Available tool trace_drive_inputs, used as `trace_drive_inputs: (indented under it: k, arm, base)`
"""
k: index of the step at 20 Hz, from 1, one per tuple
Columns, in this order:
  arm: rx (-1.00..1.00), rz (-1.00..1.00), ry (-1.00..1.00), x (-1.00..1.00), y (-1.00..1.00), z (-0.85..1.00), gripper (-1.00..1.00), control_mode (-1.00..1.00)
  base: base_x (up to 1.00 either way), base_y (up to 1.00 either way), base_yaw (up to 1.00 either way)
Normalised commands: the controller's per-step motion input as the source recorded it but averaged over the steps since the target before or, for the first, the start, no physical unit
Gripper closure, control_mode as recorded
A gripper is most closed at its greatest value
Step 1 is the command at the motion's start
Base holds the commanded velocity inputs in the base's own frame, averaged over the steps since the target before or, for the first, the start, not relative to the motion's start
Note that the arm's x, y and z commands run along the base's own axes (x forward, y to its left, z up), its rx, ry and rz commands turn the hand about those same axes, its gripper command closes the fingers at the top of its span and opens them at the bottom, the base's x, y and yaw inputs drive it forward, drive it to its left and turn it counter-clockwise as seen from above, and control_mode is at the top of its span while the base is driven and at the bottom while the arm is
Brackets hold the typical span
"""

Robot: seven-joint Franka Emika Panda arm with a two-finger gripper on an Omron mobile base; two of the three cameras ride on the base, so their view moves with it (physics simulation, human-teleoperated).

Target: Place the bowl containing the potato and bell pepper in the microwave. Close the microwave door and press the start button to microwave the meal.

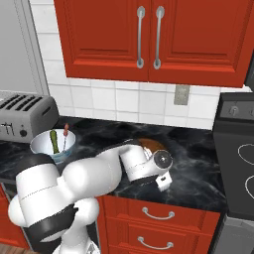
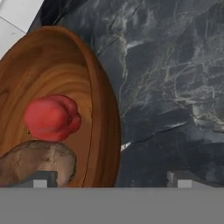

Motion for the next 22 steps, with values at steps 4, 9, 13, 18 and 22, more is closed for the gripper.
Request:
trace_drive_inputs:
  k: [4,9,13,18,22]
  arm:
    - [0.00,0.00,0.00,0.14,0.00,-0.18,-1.00,-1.00]
    - [0.00,0.00,0.00,0.07,0.00,-0.10,1.00,-1.00]
    - [0.00,0.00,0.00,0.00,0.00,0.00,1.00,-1.00]
    - [0.00,0.00,0.02,0.00,0.00,0.00,1.00,-1.00]
    - [0.00,0.00,0.02,0.00,0.00,0.05,1.00,-1.00]
  base:
    - [0.00,0.00,0.00]
    - [0.00,0.00,0.00]
    - [0.00,0.00,0.00]
    - [0.00,0.00,0.00]
    - [0.00,0.00,0.00]
